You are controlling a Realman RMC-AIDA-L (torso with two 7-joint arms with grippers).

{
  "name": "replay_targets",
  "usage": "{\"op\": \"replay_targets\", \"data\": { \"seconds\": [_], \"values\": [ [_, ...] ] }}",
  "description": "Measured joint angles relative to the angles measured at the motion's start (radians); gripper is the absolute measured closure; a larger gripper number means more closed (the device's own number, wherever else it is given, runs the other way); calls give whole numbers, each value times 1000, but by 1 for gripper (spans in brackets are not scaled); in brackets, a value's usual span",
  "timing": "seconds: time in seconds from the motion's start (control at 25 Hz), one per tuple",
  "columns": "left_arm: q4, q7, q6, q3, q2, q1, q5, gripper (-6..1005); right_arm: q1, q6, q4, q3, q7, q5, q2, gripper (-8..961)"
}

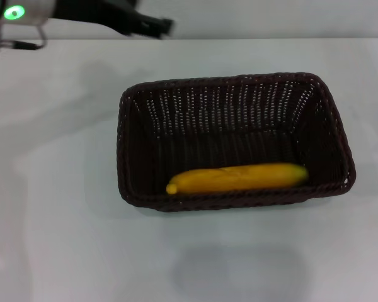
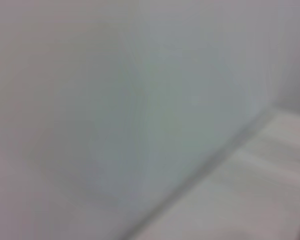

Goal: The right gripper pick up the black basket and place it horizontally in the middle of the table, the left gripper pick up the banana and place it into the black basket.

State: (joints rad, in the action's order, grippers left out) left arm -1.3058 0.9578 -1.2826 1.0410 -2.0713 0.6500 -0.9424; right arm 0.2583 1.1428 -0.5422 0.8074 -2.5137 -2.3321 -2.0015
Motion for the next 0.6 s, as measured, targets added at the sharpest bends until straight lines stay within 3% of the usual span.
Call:
{"op": "replay_targets", "data": {
  "seconds": [0.16,0.28,0.4,0.56,0.6],
  "values": [
    [-24,127,235,47,-9,-182,-218,116,0,14,3,-25,-4,-5,0,357],
    [16,283,321,56,-10,-286,-426,116,7,14,8,-41,1,-5,0,355],
    [121,530,340,57,-11,-379,-701,116,16,-8,13,-43,5,-1,0,353],
    [342,891,293,59,-12,-441,-1087,116,14,-22,14,-43,-1,0,1,350],
    [420,995,258,60,-13,-451,-1195,116,12,-14,14,-43,-9,0,1,306]
  ]
}}
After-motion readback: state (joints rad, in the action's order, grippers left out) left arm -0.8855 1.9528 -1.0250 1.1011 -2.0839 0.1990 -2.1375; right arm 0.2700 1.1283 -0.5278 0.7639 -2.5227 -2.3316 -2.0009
